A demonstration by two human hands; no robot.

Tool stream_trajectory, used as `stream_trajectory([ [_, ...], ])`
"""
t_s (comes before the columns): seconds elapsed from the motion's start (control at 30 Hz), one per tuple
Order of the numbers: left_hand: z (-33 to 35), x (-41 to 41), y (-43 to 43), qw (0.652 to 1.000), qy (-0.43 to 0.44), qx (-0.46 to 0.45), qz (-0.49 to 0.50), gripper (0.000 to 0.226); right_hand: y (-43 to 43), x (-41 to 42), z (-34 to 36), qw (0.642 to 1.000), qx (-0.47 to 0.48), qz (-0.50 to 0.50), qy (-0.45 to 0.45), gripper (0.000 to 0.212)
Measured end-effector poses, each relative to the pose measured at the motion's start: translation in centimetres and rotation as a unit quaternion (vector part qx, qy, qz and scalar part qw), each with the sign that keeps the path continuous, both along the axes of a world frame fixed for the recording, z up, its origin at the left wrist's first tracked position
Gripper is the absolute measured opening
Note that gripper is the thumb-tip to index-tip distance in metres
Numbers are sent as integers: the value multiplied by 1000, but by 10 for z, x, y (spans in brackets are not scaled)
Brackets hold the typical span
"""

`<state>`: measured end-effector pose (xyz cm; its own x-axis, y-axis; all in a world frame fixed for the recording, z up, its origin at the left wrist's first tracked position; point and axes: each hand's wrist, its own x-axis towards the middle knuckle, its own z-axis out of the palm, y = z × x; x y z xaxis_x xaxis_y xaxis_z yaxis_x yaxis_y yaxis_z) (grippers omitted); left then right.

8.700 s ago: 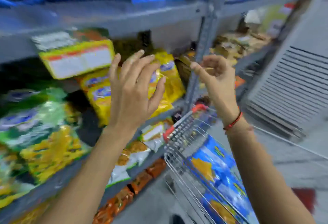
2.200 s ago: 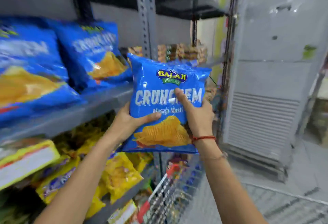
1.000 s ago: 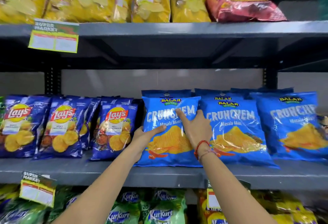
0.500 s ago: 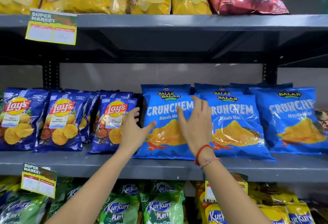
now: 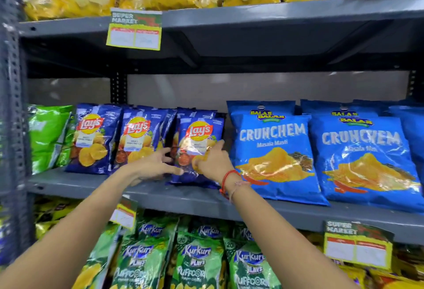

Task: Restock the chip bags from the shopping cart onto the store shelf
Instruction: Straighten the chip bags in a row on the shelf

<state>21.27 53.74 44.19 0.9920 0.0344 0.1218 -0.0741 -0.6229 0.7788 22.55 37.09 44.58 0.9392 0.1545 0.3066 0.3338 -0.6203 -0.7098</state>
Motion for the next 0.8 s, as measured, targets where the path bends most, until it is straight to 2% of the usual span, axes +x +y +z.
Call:
stream_trajectory([
  [0.2, -23, 18, 9, 999, -7, -32, -13, 92, 9, 18, -13, 997, 63, -35, 36, 92],
  [0.47, -24, 32, 26, 992, -104, -34, 57, 100, 26, 21, -16, 991, 119, -26, -57, 83],
  [0.67, -31, 34, 31, 979, -170, 14, 109, 98, 38, 26, -26, 989, 134, -15, -67, 77],
  [0.8, -41, 31, 25, 954, -235, 106, 153, 85, 39, 30, -32, 989, 127, -16, -69, 76],
])
